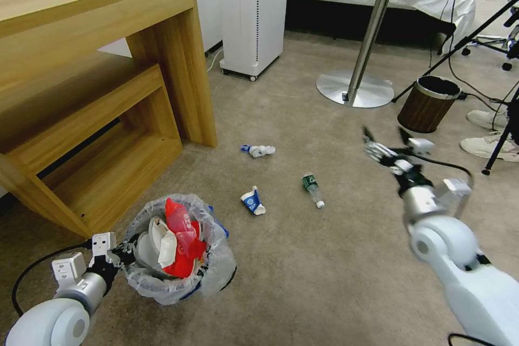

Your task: Pick up the trash bin and place the garbage on the floor into it.

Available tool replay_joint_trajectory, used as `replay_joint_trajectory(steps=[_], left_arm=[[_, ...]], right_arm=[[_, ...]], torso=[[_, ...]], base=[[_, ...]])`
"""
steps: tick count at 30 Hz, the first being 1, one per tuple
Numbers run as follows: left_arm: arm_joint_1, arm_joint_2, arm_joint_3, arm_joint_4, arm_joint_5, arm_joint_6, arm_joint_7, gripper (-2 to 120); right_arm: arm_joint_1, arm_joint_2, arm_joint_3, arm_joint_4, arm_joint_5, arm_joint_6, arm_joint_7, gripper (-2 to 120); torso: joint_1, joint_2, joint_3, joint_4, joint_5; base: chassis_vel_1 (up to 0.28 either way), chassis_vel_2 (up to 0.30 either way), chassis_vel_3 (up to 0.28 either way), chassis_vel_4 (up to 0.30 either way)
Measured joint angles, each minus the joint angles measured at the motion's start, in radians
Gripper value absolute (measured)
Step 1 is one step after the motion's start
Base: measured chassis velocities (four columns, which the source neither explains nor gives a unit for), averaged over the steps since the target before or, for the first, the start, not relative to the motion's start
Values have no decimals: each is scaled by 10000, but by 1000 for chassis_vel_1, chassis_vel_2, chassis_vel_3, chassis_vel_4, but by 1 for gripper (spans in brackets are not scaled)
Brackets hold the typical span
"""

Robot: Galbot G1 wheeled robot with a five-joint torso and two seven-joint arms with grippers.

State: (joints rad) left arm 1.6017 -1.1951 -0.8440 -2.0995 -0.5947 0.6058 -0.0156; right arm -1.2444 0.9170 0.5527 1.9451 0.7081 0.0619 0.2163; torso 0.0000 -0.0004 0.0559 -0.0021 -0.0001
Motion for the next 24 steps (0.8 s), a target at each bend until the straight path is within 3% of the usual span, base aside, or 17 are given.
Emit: replay_joint_trajectory(steps=[8, 24], left_arm=[[-76, 212, -3, 121, -208, 58, -33, 0], [22, 357, -170, 97, -471, 135, -167, 0]], right_arm=[[-1076, 396, 959, -47, -970, 639, -141, 100], [-1343, 729, 998, -192, -1488, 800, -433, 100]], torso=[[0, 0, 0, 0, -1], [0, 0, 0, 1, -2]], base=[[0, 0, 0, 0], [0, 0, 0, 0]])
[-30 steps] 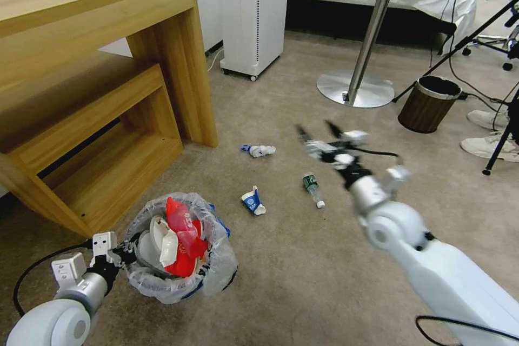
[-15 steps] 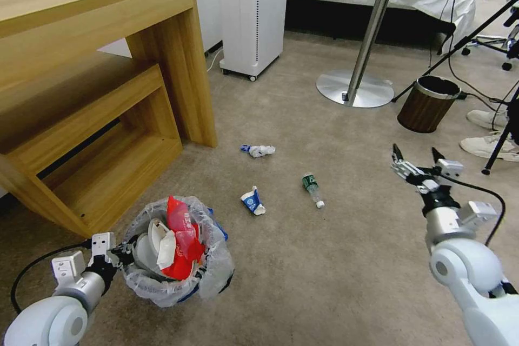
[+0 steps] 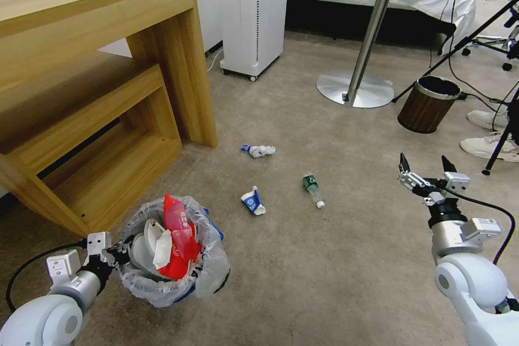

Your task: Pick up the trash bin and place the garbage on the floor into it.

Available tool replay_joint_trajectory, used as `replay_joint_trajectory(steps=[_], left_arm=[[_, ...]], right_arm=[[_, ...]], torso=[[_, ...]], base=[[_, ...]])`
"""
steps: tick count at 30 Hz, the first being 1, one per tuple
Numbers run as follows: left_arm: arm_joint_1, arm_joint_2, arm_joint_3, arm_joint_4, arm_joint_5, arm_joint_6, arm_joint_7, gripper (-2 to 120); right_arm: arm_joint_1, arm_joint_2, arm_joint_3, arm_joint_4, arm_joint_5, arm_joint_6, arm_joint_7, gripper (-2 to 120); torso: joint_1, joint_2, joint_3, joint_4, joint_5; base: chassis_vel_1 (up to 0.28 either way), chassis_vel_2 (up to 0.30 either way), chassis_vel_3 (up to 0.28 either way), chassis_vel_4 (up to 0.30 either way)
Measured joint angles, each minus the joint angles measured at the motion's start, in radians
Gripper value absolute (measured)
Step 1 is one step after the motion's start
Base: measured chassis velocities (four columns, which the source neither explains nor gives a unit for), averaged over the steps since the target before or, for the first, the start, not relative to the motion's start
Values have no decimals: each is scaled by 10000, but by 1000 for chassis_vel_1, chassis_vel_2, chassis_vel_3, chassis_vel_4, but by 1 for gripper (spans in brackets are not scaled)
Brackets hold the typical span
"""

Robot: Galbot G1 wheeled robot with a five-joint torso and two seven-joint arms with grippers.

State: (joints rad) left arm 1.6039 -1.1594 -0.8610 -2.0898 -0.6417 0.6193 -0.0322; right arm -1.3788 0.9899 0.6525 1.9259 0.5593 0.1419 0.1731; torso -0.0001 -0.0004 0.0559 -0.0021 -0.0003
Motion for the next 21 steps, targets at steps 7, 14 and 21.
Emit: replay_joint_trajectory(steps=[7, 14, 21], left_arm=[[38, -69, -19, -4, 12, -21, 2, 0], [25, -116, -21, -3, 30, -54, 10, 0], [2, -127, 2, 9, 48, -60, 14, 0]], right_arm=[[73, 7, -131, -39, 6, 0, -59, 97], [135, -13, -193, -109, 17, 4, -103, 92], [198, -23, -259, -213, 13, 59, -168, 91]], torso=[[0, 0, -1, 0, 1], [0, 0, 2, 2, 1], [0, -1, 2, 0, -2]], base=[[-106, 83, 86, -92], [-180, 184, 186, -169], [-168, 155, 163, -154]])
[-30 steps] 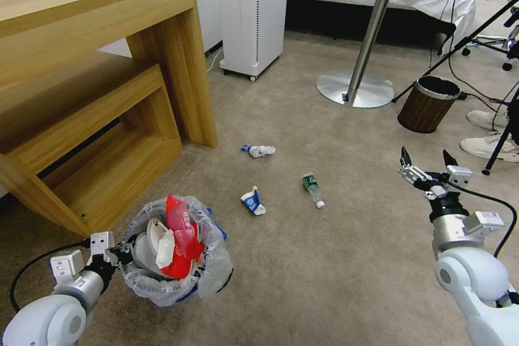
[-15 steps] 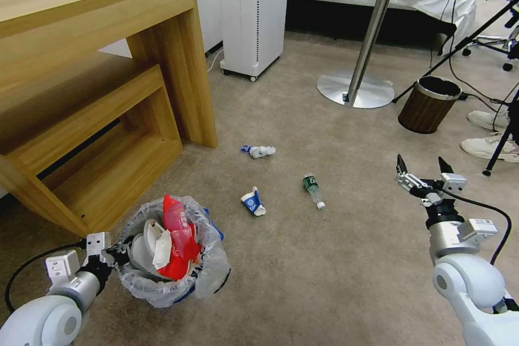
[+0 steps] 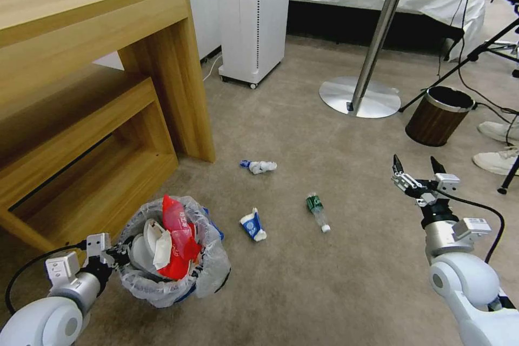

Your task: Pick up the trash bin and place the garbage on the floor into it.

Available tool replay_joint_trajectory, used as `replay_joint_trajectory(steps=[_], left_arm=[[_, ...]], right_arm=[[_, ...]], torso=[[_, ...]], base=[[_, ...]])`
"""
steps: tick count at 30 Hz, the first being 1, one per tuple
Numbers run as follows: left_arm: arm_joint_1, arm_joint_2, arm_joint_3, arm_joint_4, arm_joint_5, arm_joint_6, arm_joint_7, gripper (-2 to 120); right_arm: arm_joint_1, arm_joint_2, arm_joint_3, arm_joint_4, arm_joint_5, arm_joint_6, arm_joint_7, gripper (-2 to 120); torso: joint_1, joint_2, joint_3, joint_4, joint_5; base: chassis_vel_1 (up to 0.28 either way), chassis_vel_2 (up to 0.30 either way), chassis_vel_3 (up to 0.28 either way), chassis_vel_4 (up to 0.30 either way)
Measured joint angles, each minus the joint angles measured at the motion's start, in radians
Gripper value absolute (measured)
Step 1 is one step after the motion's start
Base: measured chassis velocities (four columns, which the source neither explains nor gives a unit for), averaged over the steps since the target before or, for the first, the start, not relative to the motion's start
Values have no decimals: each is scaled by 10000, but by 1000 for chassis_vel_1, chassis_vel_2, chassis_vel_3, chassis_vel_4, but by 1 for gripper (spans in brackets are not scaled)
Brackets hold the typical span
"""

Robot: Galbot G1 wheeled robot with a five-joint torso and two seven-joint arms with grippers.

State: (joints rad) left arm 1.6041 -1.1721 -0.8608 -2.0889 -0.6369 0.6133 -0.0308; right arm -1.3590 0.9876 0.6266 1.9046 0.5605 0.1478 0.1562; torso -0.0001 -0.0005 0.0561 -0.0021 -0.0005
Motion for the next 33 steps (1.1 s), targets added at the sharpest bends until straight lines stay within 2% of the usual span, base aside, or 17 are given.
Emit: replay_joint_trajectory(steps=[10, 18, 33], left_arm=[[-6, 28, 4, -1, 3, 2, -3, 0], [71, 78, 9, -44, 24, 63, -5, 0], [166, 463, -122, -280, -461, 532, -52, 0]], right_arm=[[35, 2, -85, -48, -17, 51, -32, 90], [29, 1, -156, -47, 17, 107, -122, 95], [-42, 4, -178, -25, 75, 238, -271, 100]], torso=[[0, 0, -2, 0, 3], [1, 0, -1, 2, 3], [0, 0, -2, 0, 3]], base=[[-143, 142, 146, -146], [-116, 118, 134, -107], [-10, 9, 8, -7]])
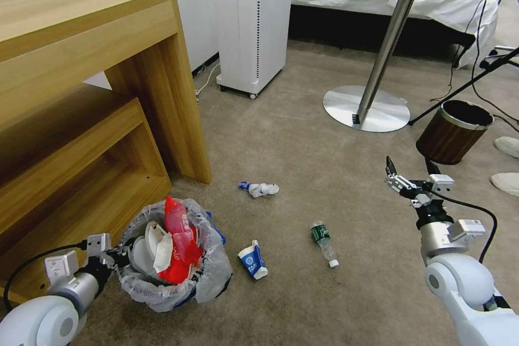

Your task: Pick up the trash bin and place the garbage on the floor into it.

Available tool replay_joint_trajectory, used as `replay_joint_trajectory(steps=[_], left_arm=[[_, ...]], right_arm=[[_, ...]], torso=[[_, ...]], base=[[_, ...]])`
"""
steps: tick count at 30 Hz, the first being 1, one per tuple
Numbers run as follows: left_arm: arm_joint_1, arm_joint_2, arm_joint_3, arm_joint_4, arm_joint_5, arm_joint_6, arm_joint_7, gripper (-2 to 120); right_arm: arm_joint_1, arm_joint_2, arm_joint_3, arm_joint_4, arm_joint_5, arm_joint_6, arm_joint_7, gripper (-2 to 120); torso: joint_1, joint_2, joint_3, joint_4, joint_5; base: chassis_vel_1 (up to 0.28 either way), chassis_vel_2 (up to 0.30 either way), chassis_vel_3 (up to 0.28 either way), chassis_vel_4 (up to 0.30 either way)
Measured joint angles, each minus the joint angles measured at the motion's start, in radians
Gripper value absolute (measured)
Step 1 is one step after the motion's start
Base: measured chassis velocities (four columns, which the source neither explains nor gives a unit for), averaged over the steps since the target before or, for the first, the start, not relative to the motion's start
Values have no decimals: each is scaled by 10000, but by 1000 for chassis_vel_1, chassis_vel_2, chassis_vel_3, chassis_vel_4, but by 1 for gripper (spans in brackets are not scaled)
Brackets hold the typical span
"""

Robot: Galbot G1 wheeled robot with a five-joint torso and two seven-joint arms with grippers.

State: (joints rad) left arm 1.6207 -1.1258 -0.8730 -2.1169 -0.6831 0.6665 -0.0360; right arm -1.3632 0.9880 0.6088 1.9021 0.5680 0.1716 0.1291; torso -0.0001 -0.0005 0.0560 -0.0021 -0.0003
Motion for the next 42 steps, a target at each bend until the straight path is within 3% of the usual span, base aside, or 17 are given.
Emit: replay_joint_trajectory(steps=[14, 42], left_arm=[[14, 610, -149, -113, -944, 422, -417, 0], [22, 343, -100, -91, -831, 275, -396, 0]], right_arm=[[69, 201, -134, 96, 49, -112, -48, 100], [330, 200, -453, -96, 46, -375, -3, 100]], torso=[[0, 0, 0, 1, 0], [1, 0, 0, 0, 0]], base=[[0, 0, 0, 0], [0, 0, 0, 0]])
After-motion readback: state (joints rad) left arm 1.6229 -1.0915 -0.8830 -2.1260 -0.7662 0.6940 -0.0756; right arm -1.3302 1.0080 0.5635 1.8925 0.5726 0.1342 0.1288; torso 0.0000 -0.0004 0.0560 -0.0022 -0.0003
